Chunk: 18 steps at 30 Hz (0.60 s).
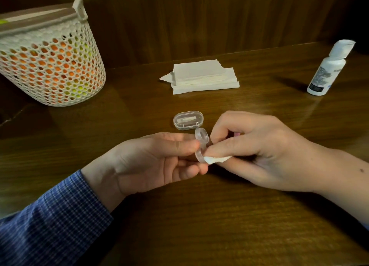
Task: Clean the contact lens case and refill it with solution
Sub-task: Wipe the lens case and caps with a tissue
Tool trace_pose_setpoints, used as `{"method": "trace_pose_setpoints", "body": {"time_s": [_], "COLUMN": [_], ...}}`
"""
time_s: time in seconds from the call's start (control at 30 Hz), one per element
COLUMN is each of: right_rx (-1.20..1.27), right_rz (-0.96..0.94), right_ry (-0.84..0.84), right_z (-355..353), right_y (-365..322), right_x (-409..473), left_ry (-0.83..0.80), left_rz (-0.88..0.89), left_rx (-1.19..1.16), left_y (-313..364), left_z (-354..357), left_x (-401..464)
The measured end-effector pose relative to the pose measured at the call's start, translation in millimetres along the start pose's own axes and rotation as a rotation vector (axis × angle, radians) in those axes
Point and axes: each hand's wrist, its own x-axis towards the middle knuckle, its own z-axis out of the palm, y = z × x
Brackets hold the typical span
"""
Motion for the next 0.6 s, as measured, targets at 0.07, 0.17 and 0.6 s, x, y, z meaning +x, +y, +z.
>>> {"method": "trace_pose_setpoints", "body": {"time_s": [0.07,0.17,0.6], "right_rx": [0.057,0.134,0.831], "right_rz": [0.048,0.157,0.685], "right_ry": [0.054,0.141,0.231], "right_z": [3,9,6], "right_y": [-2,-7,-13], "right_x": [1,4,14], "left_ry": [0.026,0.175,0.806], "left_rz": [0.037,0.136,0.87], "left_rx": [-0.026,0.034,1.13], "left_y": [0,1,-23], "left_z": [1,10,31], "left_x": [1,2,8]}}
